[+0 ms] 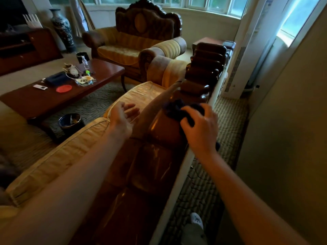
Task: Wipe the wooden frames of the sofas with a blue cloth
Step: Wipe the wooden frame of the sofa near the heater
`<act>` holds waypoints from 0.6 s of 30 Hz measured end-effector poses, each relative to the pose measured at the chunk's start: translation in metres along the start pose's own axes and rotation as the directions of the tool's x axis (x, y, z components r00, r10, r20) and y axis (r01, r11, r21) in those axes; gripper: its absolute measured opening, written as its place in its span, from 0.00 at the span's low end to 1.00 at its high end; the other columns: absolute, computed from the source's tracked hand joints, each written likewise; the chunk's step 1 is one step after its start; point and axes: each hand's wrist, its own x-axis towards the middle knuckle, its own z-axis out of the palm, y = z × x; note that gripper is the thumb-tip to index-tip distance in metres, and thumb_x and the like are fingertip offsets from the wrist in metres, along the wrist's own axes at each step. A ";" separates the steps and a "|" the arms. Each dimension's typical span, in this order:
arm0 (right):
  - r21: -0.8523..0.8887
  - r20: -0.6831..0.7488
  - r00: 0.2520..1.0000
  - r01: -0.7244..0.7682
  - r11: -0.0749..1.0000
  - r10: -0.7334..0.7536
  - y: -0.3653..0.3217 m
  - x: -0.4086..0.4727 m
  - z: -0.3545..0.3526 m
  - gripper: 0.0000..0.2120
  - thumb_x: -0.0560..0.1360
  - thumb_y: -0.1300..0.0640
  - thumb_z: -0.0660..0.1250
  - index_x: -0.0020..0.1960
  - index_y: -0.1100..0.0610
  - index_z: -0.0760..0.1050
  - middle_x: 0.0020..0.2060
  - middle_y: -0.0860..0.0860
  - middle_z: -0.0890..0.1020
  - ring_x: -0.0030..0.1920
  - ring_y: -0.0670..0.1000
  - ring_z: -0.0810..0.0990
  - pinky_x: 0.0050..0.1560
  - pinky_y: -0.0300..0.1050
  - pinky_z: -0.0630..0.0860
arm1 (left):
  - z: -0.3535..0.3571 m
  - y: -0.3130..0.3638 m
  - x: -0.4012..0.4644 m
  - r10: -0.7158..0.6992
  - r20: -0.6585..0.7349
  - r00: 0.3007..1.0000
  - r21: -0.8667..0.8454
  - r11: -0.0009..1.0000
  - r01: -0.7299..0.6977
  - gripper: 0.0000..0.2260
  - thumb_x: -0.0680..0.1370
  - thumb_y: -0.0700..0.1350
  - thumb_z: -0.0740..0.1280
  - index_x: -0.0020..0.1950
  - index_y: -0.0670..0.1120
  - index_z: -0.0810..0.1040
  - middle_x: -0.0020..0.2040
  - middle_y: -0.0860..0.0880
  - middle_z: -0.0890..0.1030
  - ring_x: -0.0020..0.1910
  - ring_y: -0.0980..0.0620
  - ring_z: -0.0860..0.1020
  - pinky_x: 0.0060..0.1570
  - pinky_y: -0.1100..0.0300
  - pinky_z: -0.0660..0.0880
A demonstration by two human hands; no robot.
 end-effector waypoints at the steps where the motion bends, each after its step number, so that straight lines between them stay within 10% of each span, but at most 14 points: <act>1: -0.046 -0.014 0.996 0.084 0.995 -0.085 -0.007 -0.017 0.001 0.14 0.71 0.53 0.69 0.57 0.49 0.79 0.58 0.54 0.74 0.57 0.59 0.71 0.51 0.50 0.68 | -0.003 0.000 0.002 -0.021 0.009 1.000 0.024 1.000 0.021 0.16 0.82 0.49 0.52 0.44 0.42 0.74 0.42 0.43 0.77 0.41 0.48 0.75 0.40 0.58 0.71; 6: -0.199 0.207 0.864 0.496 0.845 -0.459 -0.051 -0.006 0.018 0.12 0.72 0.47 0.66 0.54 0.46 0.80 0.59 0.51 0.75 0.60 0.56 0.70 0.55 0.54 0.63 | 0.004 -0.002 0.004 -0.043 0.034 0.998 0.125 0.991 0.038 0.17 0.82 0.50 0.52 0.44 0.42 0.74 0.42 0.43 0.77 0.40 0.48 0.75 0.41 0.57 0.71; 10: -0.323 0.564 0.783 0.499 0.804 -0.260 -0.056 0.081 0.038 0.18 0.75 0.42 0.59 0.60 0.47 0.77 0.62 0.51 0.72 0.65 0.56 0.67 0.66 0.60 0.58 | 0.001 0.005 0.006 -0.022 0.021 1.000 0.178 0.984 0.017 0.17 0.82 0.50 0.52 0.43 0.43 0.75 0.41 0.45 0.77 0.40 0.49 0.75 0.42 0.57 0.70; 14: -0.422 0.626 0.760 0.516 0.745 -0.172 -0.058 0.118 0.034 0.20 0.74 0.40 0.60 0.56 0.53 0.77 0.55 0.51 0.77 0.57 0.55 0.74 0.59 0.54 0.66 | -0.020 0.015 0.015 0.009 0.000 1.000 0.187 0.982 -0.009 0.18 0.82 0.51 0.52 0.43 0.43 0.75 0.41 0.45 0.78 0.41 0.50 0.76 0.41 0.56 0.70; 18: -0.169 0.835 0.451 0.754 0.635 -0.314 -0.096 0.067 0.039 0.20 0.74 0.36 0.61 0.50 0.52 0.78 0.35 0.46 0.72 0.42 0.50 0.72 0.47 0.45 0.67 | -0.032 0.016 0.026 -0.011 -0.030 1.000 0.160 0.987 0.015 0.19 0.82 0.52 0.51 0.43 0.43 0.76 0.40 0.45 0.78 0.40 0.49 0.75 0.43 0.56 0.69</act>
